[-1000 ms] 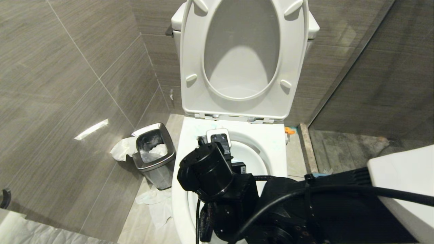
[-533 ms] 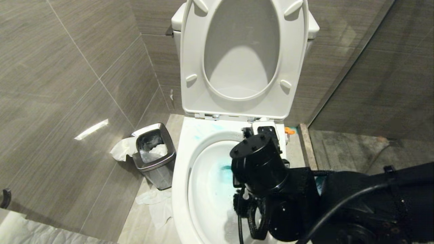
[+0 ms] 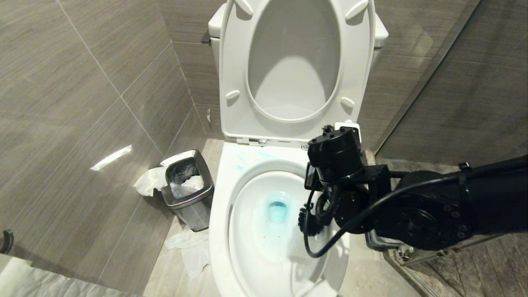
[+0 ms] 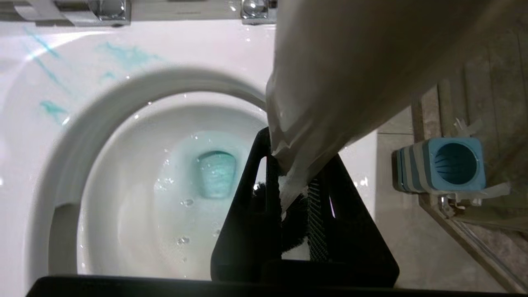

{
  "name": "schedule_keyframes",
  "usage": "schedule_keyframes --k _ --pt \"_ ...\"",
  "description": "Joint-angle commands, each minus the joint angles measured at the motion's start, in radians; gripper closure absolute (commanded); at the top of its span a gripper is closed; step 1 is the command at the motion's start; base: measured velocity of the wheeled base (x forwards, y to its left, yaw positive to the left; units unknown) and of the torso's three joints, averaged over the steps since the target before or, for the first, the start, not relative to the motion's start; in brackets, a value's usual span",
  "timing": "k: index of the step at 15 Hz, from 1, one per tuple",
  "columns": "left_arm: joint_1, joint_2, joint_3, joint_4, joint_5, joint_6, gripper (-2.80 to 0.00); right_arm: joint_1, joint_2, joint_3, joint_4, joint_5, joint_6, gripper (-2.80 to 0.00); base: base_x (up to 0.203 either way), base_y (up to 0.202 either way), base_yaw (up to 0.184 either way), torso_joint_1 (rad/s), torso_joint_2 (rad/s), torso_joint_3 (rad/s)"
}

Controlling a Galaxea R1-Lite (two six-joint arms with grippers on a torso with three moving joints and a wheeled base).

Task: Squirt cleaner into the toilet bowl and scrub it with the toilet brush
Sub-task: Scrub the toilet bowl

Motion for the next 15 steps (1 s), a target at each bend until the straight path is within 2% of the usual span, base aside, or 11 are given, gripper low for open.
schedule_keyframes --k 1,4,9,15 --pt "0.000 0.002 0.002 0.001 0.000 0.000 0.00 -0.006 0.115 -0.129 -0.002 -0.004 -0.002 0.00 0.000 0.000 0.000 0.000 0.00 0.000" --pt "0.000 0.002 0.002 0.000 0.000 0.000 0.00 -0.005 0.233 -0.318 0.000 -0.003 -0.036 0.00 0.000 0.000 0.000 0.000 0.00 0.000" --pt "0.000 0.002 0.002 0.000 0.000 0.000 0.00 0.019 0.381 -0.585 0.004 0.020 -0.150 0.00 0.000 0.000 0.000 0.000 0.00 0.000" --pt "0.000 0.002 0.002 0.000 0.000 0.000 0.00 0.200 0.383 -0.592 0.027 0.047 -0.162 0.00 0.000 0.000 0.000 0.000 0.00 0.000"
